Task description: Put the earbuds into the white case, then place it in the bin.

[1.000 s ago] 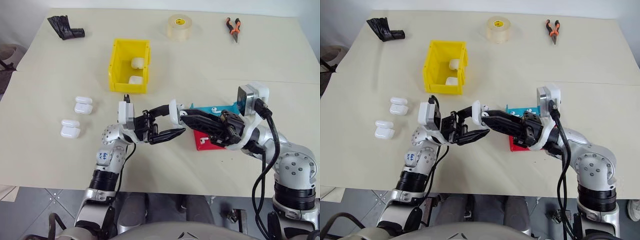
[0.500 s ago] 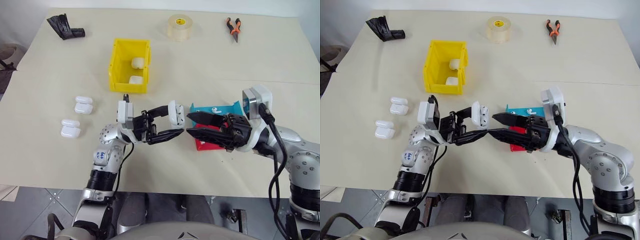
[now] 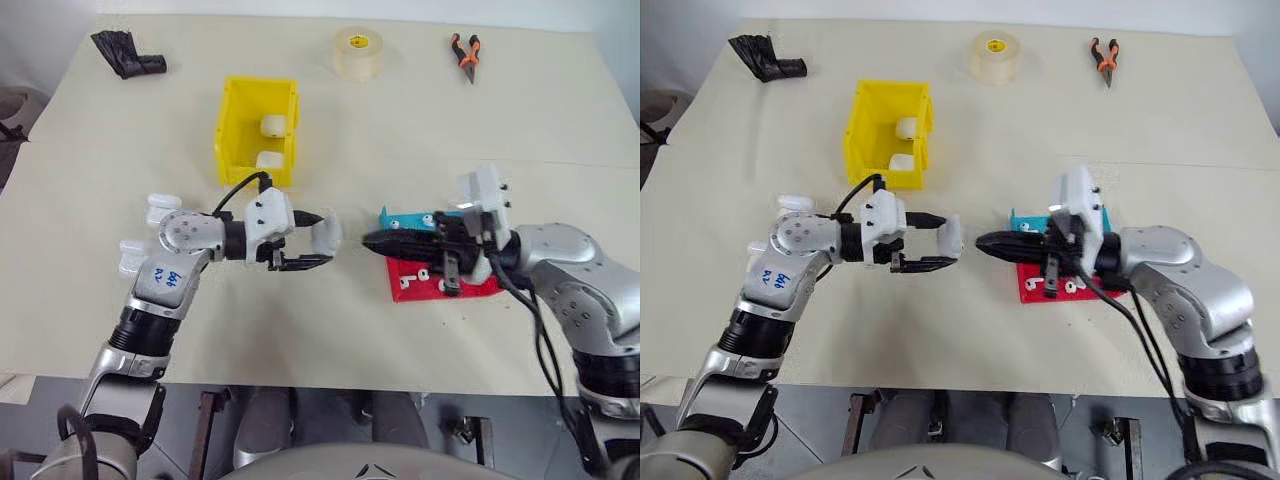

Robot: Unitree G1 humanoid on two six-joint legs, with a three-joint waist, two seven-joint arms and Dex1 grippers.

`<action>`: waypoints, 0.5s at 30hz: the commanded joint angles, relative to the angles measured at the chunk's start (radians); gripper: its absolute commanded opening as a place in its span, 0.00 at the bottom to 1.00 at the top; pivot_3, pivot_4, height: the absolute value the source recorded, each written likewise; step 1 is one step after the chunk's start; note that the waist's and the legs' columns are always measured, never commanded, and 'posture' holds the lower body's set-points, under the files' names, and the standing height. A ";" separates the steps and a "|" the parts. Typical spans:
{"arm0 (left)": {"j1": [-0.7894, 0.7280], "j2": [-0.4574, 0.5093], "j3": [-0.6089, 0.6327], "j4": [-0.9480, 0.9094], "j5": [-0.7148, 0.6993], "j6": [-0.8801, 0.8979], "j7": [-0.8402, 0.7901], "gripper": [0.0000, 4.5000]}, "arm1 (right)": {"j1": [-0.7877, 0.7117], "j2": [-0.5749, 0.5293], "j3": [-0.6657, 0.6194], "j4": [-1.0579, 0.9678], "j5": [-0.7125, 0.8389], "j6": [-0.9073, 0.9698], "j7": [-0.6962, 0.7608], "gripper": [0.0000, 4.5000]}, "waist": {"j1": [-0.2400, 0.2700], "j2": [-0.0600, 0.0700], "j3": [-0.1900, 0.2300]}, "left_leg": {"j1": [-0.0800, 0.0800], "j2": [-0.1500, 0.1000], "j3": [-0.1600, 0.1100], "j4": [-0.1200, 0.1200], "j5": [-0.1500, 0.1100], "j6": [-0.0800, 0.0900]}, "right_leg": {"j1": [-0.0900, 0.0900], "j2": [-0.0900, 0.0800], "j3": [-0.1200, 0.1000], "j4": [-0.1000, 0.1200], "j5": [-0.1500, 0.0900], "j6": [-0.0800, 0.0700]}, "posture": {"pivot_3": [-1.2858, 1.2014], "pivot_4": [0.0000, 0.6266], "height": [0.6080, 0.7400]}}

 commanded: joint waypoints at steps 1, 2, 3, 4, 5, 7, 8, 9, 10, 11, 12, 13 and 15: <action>-0.012 -0.016 -0.014 -0.054 0.005 0.005 0.017 0.62 | -0.050 0.044 0.047 -0.009 -0.028 0.012 -0.028 0.01 | 0.000 0.000 0.000 | 0.000 0.000 0.000 0.000 0.000 0.000 | 0.000 0.000 0.000 0.000 0.000 0.000 | 0.52 0.24 1.00; -0.010 -0.023 -0.020 -0.063 0.005 0.007 0.022 0.62 | -0.059 0.054 0.061 -0.005 -0.039 0.018 -0.032 0.01 | 0.000 0.000 0.000 | 0.000 0.000 0.000 0.000 0.000 0.000 | 0.000 0.000 0.000 0.000 0.000 0.000 | 0.52 0.24 1.00; -0.007 -0.031 -0.021 -0.072 0.005 0.010 0.033 0.62 | -0.062 0.058 0.073 0.001 -0.050 0.017 -0.029 0.01 | 0.001 0.000 0.000 | 0.000 0.000 0.000 0.000 0.000 0.000 | 0.000 0.000 0.000 0.000 0.000 0.000 | 0.52 0.24 1.00; -0.005 -0.038 -0.020 -0.080 0.001 0.014 0.038 0.62 | -0.059 0.056 0.079 0.007 -0.058 0.016 -0.022 0.01 | 0.003 0.000 0.000 | 0.000 0.000 0.000 0.000 0.000 0.000 | 0.000 0.000 0.000 0.000 0.000 0.000 | 0.52 0.24 1.00; -0.002 -0.042 -0.018 -0.088 -0.001 0.019 0.045 0.62 | -0.050 0.049 0.085 0.018 -0.074 0.011 -0.016 0.01 | 0.004 0.000 0.000 | -0.001 0.000 0.000 0.001 0.000 0.000 | 0.000 0.000 0.000 0.000 0.000 0.000 | 0.52 0.24 1.00; 0.004 -0.045 -0.013 -0.103 -0.006 0.022 0.050 0.62 | -0.028 0.034 0.082 0.035 -0.093 -0.004 0.006 0.01 | 0.004 0.000 0.000 | -0.001 0.000 0.000 0.001 0.000 0.000 | 0.000 0.000 0.000 0.000 0.000 0.000 | 0.52 0.24 1.00; 0.009 -0.045 -0.009 -0.111 -0.013 0.020 0.047 0.62 | -0.020 0.027 0.074 0.042 -0.097 -0.006 0.016 0.01 | 0.003 0.000 0.000 | -0.001 0.000 0.000 0.001 0.000 0.000 | 0.000 0.000 0.000 0.000 0.000 0.000 | 0.52 0.24 1.00; 0.012 -0.042 -0.006 -0.117 -0.014 0.021 0.048 0.62 | -0.011 0.022 0.063 0.051 -0.101 -0.009 0.023 0.01 | 0.002 0.000 0.000 | -0.001 0.000 0.000 0.001 0.000 0.000 | 0.000 0.000 0.000 0.000 0.000 0.000 | 0.52 0.24 1.00; 0.014 -0.040 -0.005 -0.121 -0.013 0.023 0.049 0.62 | -0.006 0.018 0.057 0.058 -0.105 -0.012 0.028 0.01 | 0.001 0.000 0.000 | -0.001 0.000 0.000 0.001 0.000 0.000 | 0.000 0.000 0.000 0.000 0.000 0.000 | 0.52 0.24 1.00; 0.017 -0.040 0.001 -0.124 -0.018 0.017 0.048 0.62 | 0.007 0.008 0.045 0.070 -0.109 -0.021 0.040 0.01 | 0.000 0.000 0.000 | -0.001 0.000 0.000 0.001 0.000 0.000 | 0.000 0.000 0.000 0.000 0.000 0.000 | 0.52 0.24 1.00; 0.022 -0.041 0.011 -0.125 -0.022 0.009 0.053 0.62 | 0.023 -0.003 0.031 0.085 -0.116 -0.034 0.051 0.01 | 0.000 0.000 0.000 | -0.001 0.000 0.000 0.001 0.000 0.000 | 0.000 0.000 0.000 0.000 0.000 0.000 | 0.52 0.24 1.00; 0.027 -0.046 0.022 -0.129 -0.036 0.002 0.051 0.62 | 0.039 -0.014 0.017 0.095 -0.115 -0.041 0.063 0.01 | 0.000 0.000 0.000 | -0.001 0.000 0.000 0.001 0.000 0.000 | 0.000 0.000 0.000 0.000 0.000 0.000 | 0.52 0.24 1.00; 0.038 -0.042 0.036 -0.141 -0.052 0.006 0.046 0.62 | 0.070 -0.032 -0.013 0.118 -0.118 -0.056 0.075 0.01 | 0.001 0.000 0.000 | -0.001 0.000 0.000 0.001 0.000 0.000 | 0.000 0.000 0.000 0.000 0.000 0.000 | 0.52 0.24 1.00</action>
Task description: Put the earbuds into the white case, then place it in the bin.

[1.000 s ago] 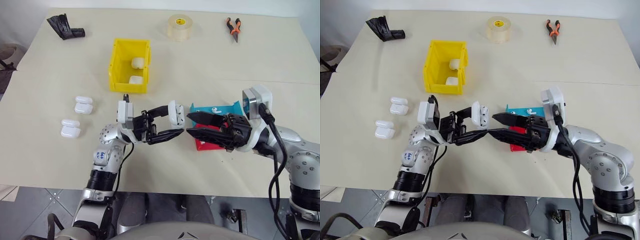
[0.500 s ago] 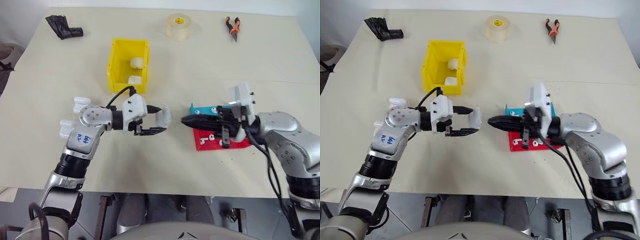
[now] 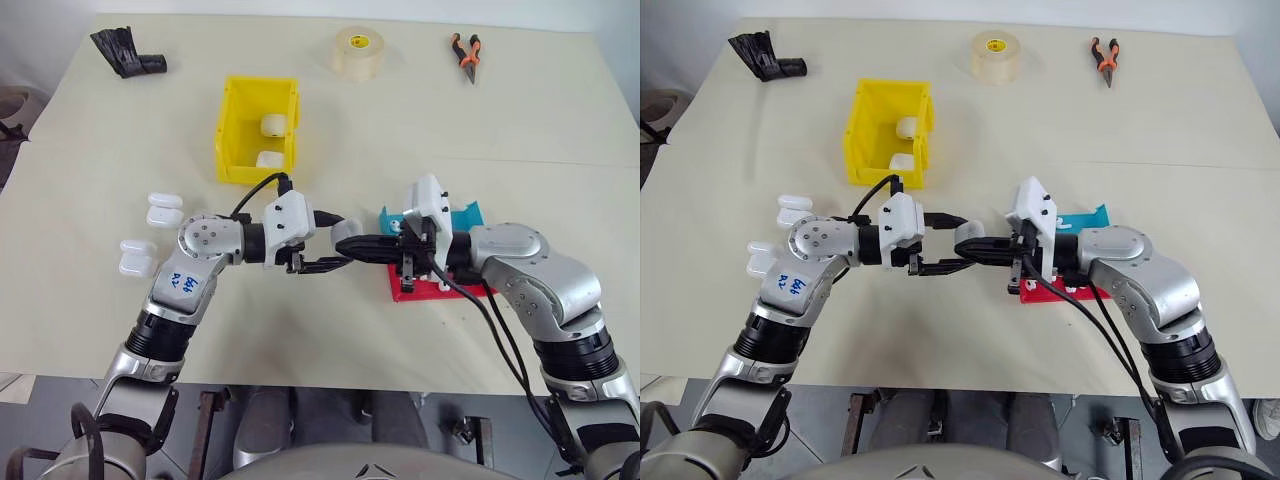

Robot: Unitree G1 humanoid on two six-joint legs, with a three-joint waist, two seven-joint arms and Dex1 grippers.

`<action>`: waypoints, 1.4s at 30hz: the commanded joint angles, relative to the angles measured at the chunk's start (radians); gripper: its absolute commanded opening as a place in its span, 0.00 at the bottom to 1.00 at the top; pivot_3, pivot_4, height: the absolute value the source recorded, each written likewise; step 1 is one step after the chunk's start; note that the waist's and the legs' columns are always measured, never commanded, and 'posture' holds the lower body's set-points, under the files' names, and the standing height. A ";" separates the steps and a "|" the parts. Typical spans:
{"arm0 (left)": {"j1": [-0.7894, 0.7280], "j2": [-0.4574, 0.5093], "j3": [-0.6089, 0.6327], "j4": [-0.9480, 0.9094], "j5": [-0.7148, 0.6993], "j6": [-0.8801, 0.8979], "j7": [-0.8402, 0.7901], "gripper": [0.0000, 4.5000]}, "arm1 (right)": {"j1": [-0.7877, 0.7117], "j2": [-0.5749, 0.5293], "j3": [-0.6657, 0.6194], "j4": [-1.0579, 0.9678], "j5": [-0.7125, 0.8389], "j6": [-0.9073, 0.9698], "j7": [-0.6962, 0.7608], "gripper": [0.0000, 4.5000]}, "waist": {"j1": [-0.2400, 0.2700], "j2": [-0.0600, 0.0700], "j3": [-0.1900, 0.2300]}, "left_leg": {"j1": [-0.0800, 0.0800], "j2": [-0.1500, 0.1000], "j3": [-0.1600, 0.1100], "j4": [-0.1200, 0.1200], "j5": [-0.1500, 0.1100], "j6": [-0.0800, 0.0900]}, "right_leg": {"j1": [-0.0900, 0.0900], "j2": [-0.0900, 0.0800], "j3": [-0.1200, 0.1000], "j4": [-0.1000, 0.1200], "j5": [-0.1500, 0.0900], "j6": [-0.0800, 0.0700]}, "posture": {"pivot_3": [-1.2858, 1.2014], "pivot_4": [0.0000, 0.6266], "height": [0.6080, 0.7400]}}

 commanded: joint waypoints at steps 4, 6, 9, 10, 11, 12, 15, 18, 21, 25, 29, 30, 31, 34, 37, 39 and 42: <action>0.048 -0.011 0.081 -0.103 -0.106 0.035 0.024 0.62 | 0.096 -0.033 -0.119 0.038 -0.002 -0.075 0.036 0.01 | 0.001 0.000 0.000 | 0.000 0.000 0.000 0.000 0.000 0.000 | 0.000 0.000 0.000 0.000 0.000 0.000 | 0.52 0.24 1.00; 0.071 -0.028 0.130 -0.125 -0.117 0.078 0.107 0.62 | 0.135 -0.015 -0.175 0.036 0.006 -0.110 0.020 0.04 | 0.001 0.000 0.000 | 0.000 0.000 0.000 0.000 0.000 0.000 | 0.000 0.000 0.000 0.000 0.000 0.000 | 0.52 0.24 1.00; 0.096 -0.043 0.184 -0.162 -0.030 0.156 0.301 0.62 | 0.195 0.001 -0.230 0.022 -0.024 -0.233 0.041 0.20 | 0.001 0.000 0.000 | 0.000 0.000 0.000 0.000 0.000 0.000 | 0.000 0.000 0.000 0.000 0.000 0.000 | 0.52 0.24 1.00; 0.102 -0.048 0.200 -0.177 -0.022 0.193 0.350 0.62 | 0.212 0.005 -0.245 0.018 -0.039 -0.277 0.043 0.28 | 0.001 0.000 0.000 | 0.000 0.000 0.000 0.000 0.000 0.000 | 0.000 0.000 0.000 0.000 0.000 0.000 | 0.52 0.24 1.00; 0.113 -0.058 0.219 -0.196 -0.034 0.216 0.382 0.62 | 0.233 0.007 -0.258 0.008 -0.048 -0.328 0.061 0.36 | 0.001 0.000 0.000 | 0.000 0.000 0.000 0.000 0.000 0.000 | 0.000 0.000 0.001 0.000 0.000 0.000 | 0.52 0.24 1.00; 0.123 -0.066 0.234 -0.215 -0.046 0.232 0.405 0.62 | 0.244 0.017 -0.269 0.004 -0.065 -0.375 0.054 0.44 | 0.001 0.000 0.000 | 0.001 0.000 0.000 0.000 0.000 0.000 | 0.000 0.000 0.001 0.001 0.000 0.000 | 0.52 0.24 1.00; 0.148 -0.101 0.280 -0.265 -0.075 0.291 0.482 0.62 | 0.250 0.057 -0.306 0.001 -0.059 -0.420 0.002 0.66 | 0.001 -0.001 0.000 | 0.001 0.000 0.000 0.000 0.000 0.000 | 0.000 0.000 0.002 0.001 0.000 0.000 | 0.52 0.24 1.00; 0.144 -0.143 0.335 -0.277 -0.073 0.302 0.579 0.62 | 0.257 0.084 -0.315 -0.002 -0.085 -0.471 -0.031 0.88 | 0.001 -0.001 0.000 | 0.001 0.000 0.000 0.000 0.000 0.000 | 0.000 0.000 0.002 0.001 0.000 0.000 | 0.52 0.24 1.00; 0.093 -0.165 0.366 -0.235 -0.033 0.255 0.666 0.62 | 0.282 0.090 -0.306 -0.003 -0.101 -0.482 -0.053 1.00 | 0.003 -0.001 0.000 | 0.001 0.000 0.000 0.000 0.000 -0.001 | 0.000 0.000 0.002 0.002 0.000 0.000 | 0.52 0.24 1.00; -0.020 -0.139 0.345 -0.083 0.050 0.159 0.716 0.62 | 0.282 0.094 -0.297 0.011 -0.114 -0.491 -0.071 1.00 | 0.005 -0.001 0.000 | 0.001 0.000 0.001 0.001 0.000 -0.001 | 0.000 0.000 0.002 0.002 0.000 0.000 | 0.52 0.24 1.00; -0.179 -0.144 0.331 0.184 0.079 0.086 0.727 0.62 | 0.255 0.100 -0.280 0.025 -0.123 -0.494 -0.086 1.00 | 0.003 -0.001 0.000 | 0.002 0.000 0.001 0.000 0.000 -0.001 | 0.000 0.000 0.002 0.002 0.000 0.000 | 0.52 0.24 1.00; -0.215 -0.142 0.321 0.259 0.092 0.057 0.720 0.62 | 0.250 0.102 -0.275 0.024 -0.124 -0.492 -0.088 1.00 | 0.002 -0.001 0.000 | 0.002 0.000 0.001 0.000 0.000 -0.001 | 0.000 0.000 0.002 0.002 0.000 0.000 | 0.52 0.24 1.00; -0.246 -0.141 0.311 0.328 0.098 0.036 0.703 0.62 | 0.244 0.105 -0.270 0.022 -0.127 -0.491 -0.092 1.00 | 0.002 -0.001 0.000 | 0.002 0.000 0.002 0.000 0.000 -0.001 | 0.000 0.000 0.002 0.002 0.000 0.000 | 0.52 0.24 1.00; -0.307 -0.140 0.302 0.466 0.118 0.000 0.706 0.70 | 0.235 0.113 -0.260 0.012 -0.129 -0.486 -0.104 1.00 | 0.001 -0.001 0.000 | 0.002 -0.001 0.002 -0.001 0.000 -0.001 | 0.000 0.000 0.002 0.001 0.000 0.000 | 0.52 0.24 1.00; -0.331 -0.139 0.287 0.507 0.129 -0.043 0.696 0.92 | 0.236 0.118 -0.254 0.001 -0.128 -0.482 -0.113 1.00 | -0.001 -0.001 0.001 | 0.002 -0.001 0.002 -0.002 0.000 -0.001 | 0.000 0.000 0.001 0.000 0.000 0.000 | 0.52 0.24 1.00; -0.325 -0.134 0.277 0.487 0.126 -0.063 0.668 1.00 | 0.240 0.119 -0.251 -0.005 -0.127 -0.481 -0.119 1.00 | -0.001 -0.001 0.001 | 0.002 -0.001 0.002 -0.002 0.000 -0.001 | 0.000 0.000 0.001 0.000 0.000 0.000 | 0.52 0.24 1.00; -0.298 -0.123 0.277 0.429 0.108 -0.069 0.624 1.00 | 0.241 0.119 -0.249 -0.005 -0.126 -0.483 -0.121 1.00 | 0.000 -0.001 0.001 | 0.002 -0.001 0.002 -0.001 0.000 -0.001 | 0.000 0.000 0.001 0.000 0.000 0.000 | 0.52 0.24 1.00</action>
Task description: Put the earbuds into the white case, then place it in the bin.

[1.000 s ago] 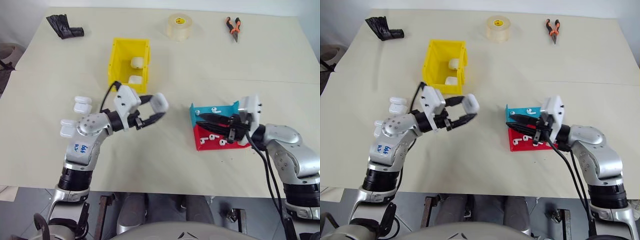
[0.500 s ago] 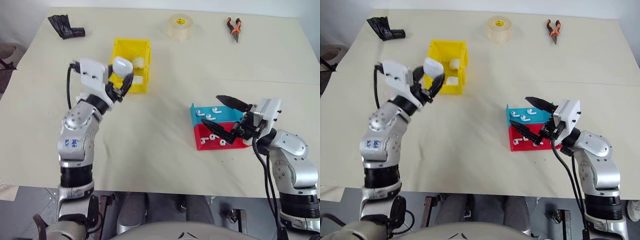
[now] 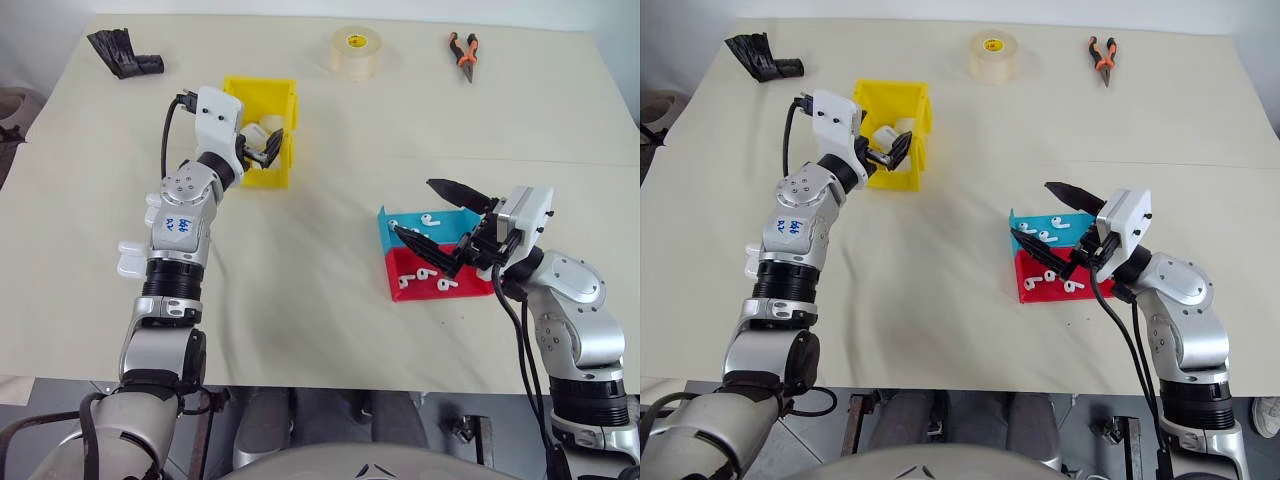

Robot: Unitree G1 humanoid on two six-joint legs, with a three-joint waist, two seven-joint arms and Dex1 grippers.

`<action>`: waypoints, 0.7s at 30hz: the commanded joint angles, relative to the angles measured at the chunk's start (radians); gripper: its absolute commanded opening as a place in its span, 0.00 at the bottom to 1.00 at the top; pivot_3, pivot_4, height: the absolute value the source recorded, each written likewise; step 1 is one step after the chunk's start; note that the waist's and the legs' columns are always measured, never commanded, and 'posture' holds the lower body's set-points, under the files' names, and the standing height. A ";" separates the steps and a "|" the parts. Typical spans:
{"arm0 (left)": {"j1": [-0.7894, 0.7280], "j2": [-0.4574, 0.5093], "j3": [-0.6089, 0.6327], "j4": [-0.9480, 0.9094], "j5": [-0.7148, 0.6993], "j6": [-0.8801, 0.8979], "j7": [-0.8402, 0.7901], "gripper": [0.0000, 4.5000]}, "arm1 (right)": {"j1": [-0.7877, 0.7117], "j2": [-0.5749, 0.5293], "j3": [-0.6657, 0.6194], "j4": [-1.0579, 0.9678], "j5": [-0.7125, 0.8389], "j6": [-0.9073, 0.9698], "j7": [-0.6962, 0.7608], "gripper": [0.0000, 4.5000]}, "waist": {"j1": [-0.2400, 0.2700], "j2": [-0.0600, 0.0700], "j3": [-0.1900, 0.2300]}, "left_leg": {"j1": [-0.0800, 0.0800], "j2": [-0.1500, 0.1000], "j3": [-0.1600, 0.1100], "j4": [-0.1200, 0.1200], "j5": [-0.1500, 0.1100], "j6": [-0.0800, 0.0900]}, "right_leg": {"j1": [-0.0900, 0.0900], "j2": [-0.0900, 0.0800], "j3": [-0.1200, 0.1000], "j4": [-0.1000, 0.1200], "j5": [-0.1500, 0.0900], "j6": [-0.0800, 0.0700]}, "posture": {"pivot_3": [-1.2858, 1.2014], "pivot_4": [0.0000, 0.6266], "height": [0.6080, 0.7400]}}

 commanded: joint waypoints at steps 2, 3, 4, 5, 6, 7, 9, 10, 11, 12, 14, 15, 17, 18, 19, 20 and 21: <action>0.037 0.031 0.003 -0.143 -0.039 -0.023 -0.086 1.00 | -0.001 0.005 -0.007 -0.035 0.014 -0.011 -0.006 1.00 | 0.000 0.000 0.000 | 0.000 0.000 0.000 0.000 0.000 0.000 | 0.000 0.000 0.000 0.000 0.000 0.000 | 0.52 0.24 1.00; 0.063 0.046 -0.002 -0.189 -0.051 -0.010 -0.122 1.00 | -0.002 0.002 -0.009 -0.032 0.016 -0.011 -0.002 1.00 | 0.000 0.000 0.000 | 0.000 0.000 0.000 0.000 0.000 0.000 | 0.000 0.000 0.000 0.000 0.000 0.000 | 0.52 0.24 1.00; 0.097 0.064 -0.001 -0.243 -0.069 0.003 -0.158 1.00 | -0.003 -0.006 -0.011 -0.026 0.018 -0.013 0.009 1.00 | -0.001 0.000 0.000 | 0.000 0.000 0.000 0.000 0.000 0.000 | 0.000 0.000 0.000 0.000 0.000 0.000 | 0.52 0.24 1.00; 0.122 0.077 0.000 -0.282 -0.081 0.013 -0.181 1.00 | -0.003 -0.011 -0.012 -0.022 0.019 -0.014 0.017 1.00 | -0.003 0.000 0.000 | 0.000 0.000 0.000 0.000 0.000 0.000 | 0.000 0.000 0.000 0.000 0.000 0.000 | 0.52 0.24 1.00; 0.156 0.103 0.002 -0.324 -0.094 0.030 -0.215 1.00 | -0.002 -0.023 -0.015 -0.016 0.023 -0.011 0.035 1.00 | -0.005 0.000 0.000 | 0.000 0.000 0.000 0.000 0.000 0.000 | 0.000 0.000 0.000 0.000 0.000 0.000 | 0.52 0.24 1.00; 0.193 0.129 0.011 -0.368 -0.132 0.058 -0.267 1.00 | -0.001 -0.039 -0.017 -0.008 0.025 -0.008 0.055 1.00 | -0.006 0.000 0.000 | 0.000 0.000 0.000 0.000 0.000 0.000 | 0.000 0.000 0.000 0.000 0.000 0.000 | 0.52 0.24 1.00; 0.254 0.185 0.013 -0.430 -0.167 0.099 -0.342 1.00 | -0.001 -0.065 -0.024 0.007 0.032 -0.001 0.088 1.00 | -0.009 0.000 0.000 | 0.000 0.001 0.000 0.000 0.000 0.000 | 0.000 0.000 0.000 0.000 0.000 0.000 | 0.52 0.24 1.00; 0.298 0.220 0.010 -0.471 -0.196 0.101 -0.405 1.00 | -0.001 -0.080 -0.028 0.018 0.036 0.002 0.106 1.00 | -0.009 0.000 0.000 | 0.001 0.001 0.000 0.000 0.000 0.000 | 0.000 0.000 0.001 0.001 0.000 0.000 | 0.52 0.24 1.00; 0.345 0.256 0.006 -0.513 -0.223 0.097 -0.471 1.00 | -0.001 -0.096 -0.031 0.030 0.036 0.000 0.125 1.00 | -0.010 0.000 0.000 | 0.001 0.001 0.000 0.000 0.000 0.000 | 0.000 0.000 0.001 0.001 0.000 0.000 | 0.52 0.24 1.00; 0.397 0.292 0.011 -0.553 -0.249 0.083 -0.532 1.00 | -0.001 -0.110 -0.035 0.043 0.035 -0.001 0.141 1.00 | -0.011 0.000 0.000 | 0.001 0.001 0.000 0.000 0.000 0.000 | 0.000 0.000 0.001 0.001 0.000 0.000 | 0.52 0.24 1.00; 0.484 0.331 0.043 -0.596 -0.272 0.044 -0.576 1.00 | -0.001 -0.129 -0.043 0.062 0.035 -0.005 0.162 1.00 | -0.012 0.000 0.000 | 0.001 0.001 0.000 0.000 0.000 0.000 | 0.000 0.000 0.002 0.001 0.000 0.000 | 0.52 0.24 1.00; 0.516 0.349 0.055 -0.600 -0.268 0.023 -0.586 1.00 | 0.002 -0.149 -0.040 0.070 0.029 -0.013 0.189 1.00 | -0.010 0.000 0.000 | 0.001 0.001 0.000 0.000 0.000 0.000 | 0.000 0.000 0.002 0.001 0.000 0.000 | 0.52 0.24 1.00; 0.554 0.370 0.068 -0.599 -0.275 -0.024 -0.626 1.00 | 0.011 -0.180 -0.041 0.086 0.016 -0.035 0.228 1.00 | -0.001 0.000 0.000 | 0.001 0.001 0.000 0.001 0.000 0.000 | 0.000 0.000 0.002 0.001 0.000 0.000 | 0.52 0.24 1.00; 0.564 0.374 0.071 -0.603 -0.281 -0.041 -0.643 1.00 | 0.016 -0.184 -0.048 0.091 0.023 -0.030 0.233 1.00 | 0.003 0.000 0.000 | 0.001 0.001 0.000 0.001 0.000 0.000 | 0.000 0.000 0.002 0.001 0.000 0.000 | 0.52 0.24 1.00; 0.568 0.373 0.073 -0.607 -0.279 -0.062 -0.647 1.00 | 0.021 -0.187 -0.055 0.098 0.029 -0.031 0.239 1.00 | 0.005 0.000 0.000 | 0.001 0.001 0.000 0.001 0.000 0.000 | 0.000 0.000 0.002 0.001 0.000 0.000 | 0.52 0.24 1.00; 0.569 0.373 0.071 -0.609 -0.265 -0.081 -0.642 1.00 | 0.025 -0.190 -0.061 0.104 0.029 -0.033 0.243 1.00 | 0.005 0.000 0.000 | 0.001 0.001 0.000 0.002 0.000 0.000 | 0.000 0.000 0.002 0.001 0.000 0.000 | 0.52 0.24 1.00; 0.570 0.375 0.064 -0.607 -0.233 -0.120 -0.633 1.00 | 0.028 -0.192 -0.066 0.110 0.028 -0.037 0.248 1.00 | 0.005 0.000 0.000 | 0.001 0.001 0.000 0.002 0.000 0.000 | 0.000 0.000 0.002 0.001 0.000 0.000 | 0.52 0.24 1.00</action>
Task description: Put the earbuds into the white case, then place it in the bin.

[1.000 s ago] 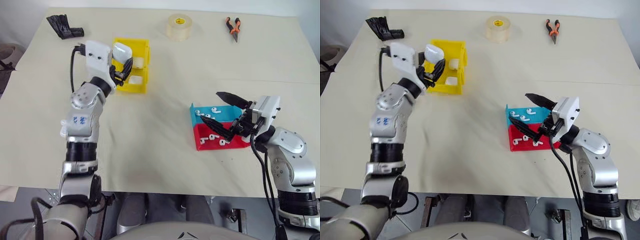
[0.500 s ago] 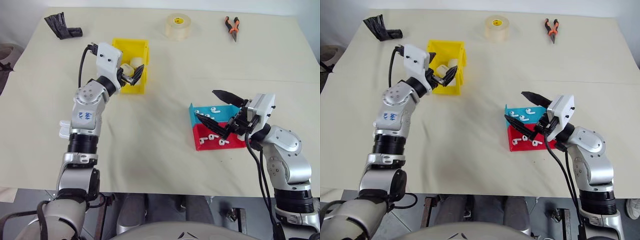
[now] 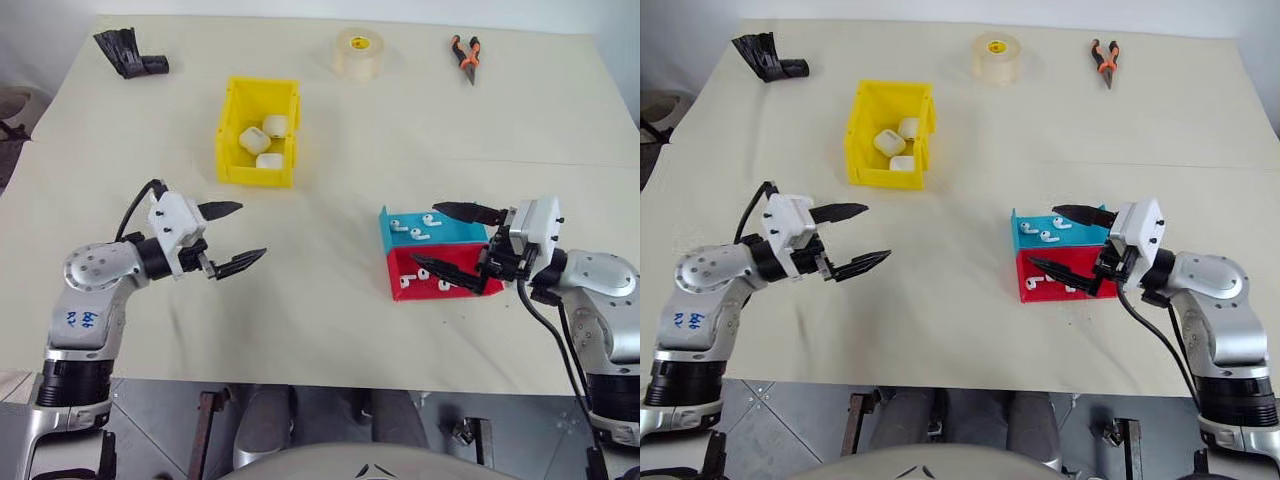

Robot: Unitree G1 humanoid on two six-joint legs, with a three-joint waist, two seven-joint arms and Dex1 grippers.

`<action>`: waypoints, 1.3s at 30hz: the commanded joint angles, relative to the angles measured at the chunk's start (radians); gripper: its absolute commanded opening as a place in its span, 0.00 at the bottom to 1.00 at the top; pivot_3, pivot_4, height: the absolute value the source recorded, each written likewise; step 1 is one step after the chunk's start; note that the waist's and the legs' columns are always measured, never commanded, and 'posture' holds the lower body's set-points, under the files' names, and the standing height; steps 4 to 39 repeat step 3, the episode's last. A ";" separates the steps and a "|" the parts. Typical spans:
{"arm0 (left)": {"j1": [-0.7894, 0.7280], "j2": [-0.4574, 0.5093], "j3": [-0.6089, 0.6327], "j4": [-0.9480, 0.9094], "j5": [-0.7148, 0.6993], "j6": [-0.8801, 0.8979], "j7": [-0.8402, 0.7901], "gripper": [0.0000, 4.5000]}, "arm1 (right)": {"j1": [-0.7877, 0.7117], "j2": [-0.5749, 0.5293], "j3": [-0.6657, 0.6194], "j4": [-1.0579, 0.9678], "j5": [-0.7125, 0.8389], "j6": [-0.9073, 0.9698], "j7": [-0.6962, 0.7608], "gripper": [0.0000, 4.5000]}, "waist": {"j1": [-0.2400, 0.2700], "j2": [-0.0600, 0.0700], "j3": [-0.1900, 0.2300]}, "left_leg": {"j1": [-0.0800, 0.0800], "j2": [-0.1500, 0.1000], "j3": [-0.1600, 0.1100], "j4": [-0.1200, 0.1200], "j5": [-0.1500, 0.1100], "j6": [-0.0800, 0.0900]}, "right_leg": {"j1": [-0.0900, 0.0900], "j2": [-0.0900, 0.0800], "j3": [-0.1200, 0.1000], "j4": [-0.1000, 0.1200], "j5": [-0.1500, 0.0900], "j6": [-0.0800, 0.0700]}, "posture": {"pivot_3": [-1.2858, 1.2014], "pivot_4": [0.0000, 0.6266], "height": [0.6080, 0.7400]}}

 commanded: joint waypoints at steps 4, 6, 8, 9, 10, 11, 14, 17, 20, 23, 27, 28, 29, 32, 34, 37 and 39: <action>0.001 0.021 -0.012 -0.041 0.051 -0.132 -0.014 1.00 | 0.015 -0.013 -0.054 0.024 0.006 -0.036 0.017 1.00 | -0.003 0.000 0.000 | 0.000 0.000 0.000 -0.001 0.000 0.000 | 0.000 0.000 0.000 0.000 0.000 0.000 | 0.52 0.24 1.00; 0.001 0.021 -0.012 -0.041 0.051 -0.132 -0.014 1.00 | 0.015 -0.013 -0.054 0.024 0.006 -0.036 0.017 1.00 | -0.003 0.000 0.000 | 0.000 0.000 0.000 -0.001 0.000 0.000 | 0.000 0.000 0.000 0.000 0.000 0.000 | 0.52 0.24 1.00; 0.001 0.021 -0.012 -0.041 0.051 -0.132 -0.014 1.00 | 0.015 -0.013 -0.054 0.024 0.006 -0.036 0.017 1.00 | -0.003 0.000 0.000 | 0.000 0.000 0.000 -0.001 0.000 0.000 | 0.000 0.000 0.000 0.000 0.000 0.000 | 0.52 0.24 1.00; 0.001 0.021 -0.012 -0.041 0.051 -0.132 -0.014 1.00 | 0.015 -0.013 -0.054 0.024 0.006 -0.036 0.017 1.00 | -0.003 0.000 0.000 | 0.000 0.000 0.000 -0.001 0.000 0.000 | 0.000 0.000 0.000 0.000 0.000 0.000 | 0.52 0.24 1.00; 0.001 0.021 -0.012 -0.041 0.051 -0.132 -0.014 1.00 | 0.015 -0.013 -0.054 0.024 0.006 -0.036 0.017 1.00 | -0.003 0.000 0.000 | 0.000 0.000 0.000 -0.001 0.000 0.000 | 0.000 0.000 0.000 0.000 0.000 0.000 | 0.52 0.24 1.00; 0.001 0.021 -0.012 -0.041 0.051 -0.132 -0.014 1.00 | 0.015 -0.013 -0.054 0.024 0.006 -0.036 0.017 1.00 | -0.003 0.000 0.000 | 0.000 0.000 0.000 -0.001 0.000 0.000 | 0.000 0.000 0.000 0.000 0.000 0.000 | 0.52 0.24 1.00; 0.001 0.021 -0.012 -0.041 0.051 -0.132 -0.014 1.00 | 0.015 -0.013 -0.054 0.024 0.006 -0.036 0.017 1.00 | -0.003 0.000 0.000 | 0.000 0.000 0.000 -0.001 0.000 0.000 | 0.000 0.000 0.000 0.000 0.000 0.000 | 0.52 0.24 1.00; 0.001 0.021 -0.012 -0.041 0.051 -0.132 -0.014 1.00 | 0.015 -0.013 -0.054 0.024 0.006 -0.036 0.017 1.00 | -0.003 0.000 0.000 | 0.000 0.000 0.000 -0.001 0.000 0.000 | 0.000 0.000 0.000 0.000 0.000 0.000 | 0.52 0.24 1.00; 0.001 0.021 -0.012 -0.041 0.051 -0.132 -0.014 1.00 | 0.015 -0.013 -0.054 0.024 0.006 -0.036 0.017 1.00 | -0.003 0.000 0.000 | 0.000 0.000 0.000 -0.001 0.000 0.000 | 0.000 0.000 0.000 0.000 0.000 0.000 | 0.52 0.24 1.00; 0.001 0.021 -0.012 -0.041 0.051 -0.132 -0.014 1.00 | 0.015 -0.013 -0.054 0.024 0.006 -0.036 0.017 1.00 | -0.003 0.000 0.000 | 0.000 0.000 0.000 -0.001 0.000 0.000 | 0.000 0.000 0.000 0.000 0.000 0.000 | 0.52 0.24 1.00; 0.001 0.021 -0.012 -0.041 0.051 -0.132 -0.014 1.00 | 0.015 -0.013 -0.054 0.024 0.006 -0.036 0.017 1.00 | -0.003 0.000 0.000 | 0.000 0.000 0.000 -0.001 0.000 0.000 | 0.000 0.000 0.000 0.000 0.000 0.000 | 0.52 0.24 1.00; 0.001 0.021 -0.012 -0.041 0.051 -0.132 -0.014 1.00 | 0.015 -0.013 -0.054 0.024 0.006 -0.036 0.017 1.00 | -0.003 0.000 0.000 | 0.000 0.000 0.000 -0.001 0.000 0.000 | 0.000 0.000 0.000 0.000 0.000 0.000 | 0.52 0.24 1.00; 0.001 0.021 -0.012 -0.041 0.051 -0.132 -0.014 1.00 | 0.015 -0.013 -0.054 0.024 0.006 -0.036 0.017 1.00 | -0.003 0.000 0.000 | 0.000 0.000 0.000 -0.001 0.000 0.000 | 0.000 0.000 0.000 0.000 0.000 0.000 | 0.52 0.24 1.00; 0.001 0.021 -0.012 -0.041 0.051 -0.132 -0.014 1.00 | 0.015 -0.013 -0.054 0.024 0.006 -0.036 0.017 1.00 | -0.003 0.000 0.000 | 0.000 0.000 0.000 -0.001 0.000 0.000 | 0.000 0.000 0.000 0.000 0.000 0.000 | 0.52 0.24 1.00; 0.001 0.021 -0.012 -0.041 0.051 -0.132 -0.014 1.00 | 0.015 -0.013 -0.054 0.024 0.006 -0.036 0.017 1.00 | -0.003 0.000 0.000 | 0.000 0.000 0.000 -0.001 0.000 0.000 | 0.000 0.000 0.000 0.000 0.000 0.000 | 0.52 0.24 1.00; 0.001 0.021 -0.012 -0.041 0.051 -0.132 -0.014 1.00 | 0.015 -0.013 -0.054 0.024 0.006 -0.036 0.017 1.00 | -0.003 0.000 0.000 | 0.000 0.000 0.000 -0.001 0.000 0.000 | 0.000 0.000 0.000 0.000 0.000 0.000 | 0.52 0.24 1.00; 0.001 0.021 -0.012 -0.041 0.051 -0.132 -0.014 1.00 | 0.015 -0.013 -0.054 0.024 0.006 -0.036 0.017 1.00 | -0.003 0.000 0.000 | 0.000 0.000 0.000 -0.001 0.000 0.000 | 0.000 0.000 0.000 0.000 0.000 0.000 | 0.52 0.24 1.00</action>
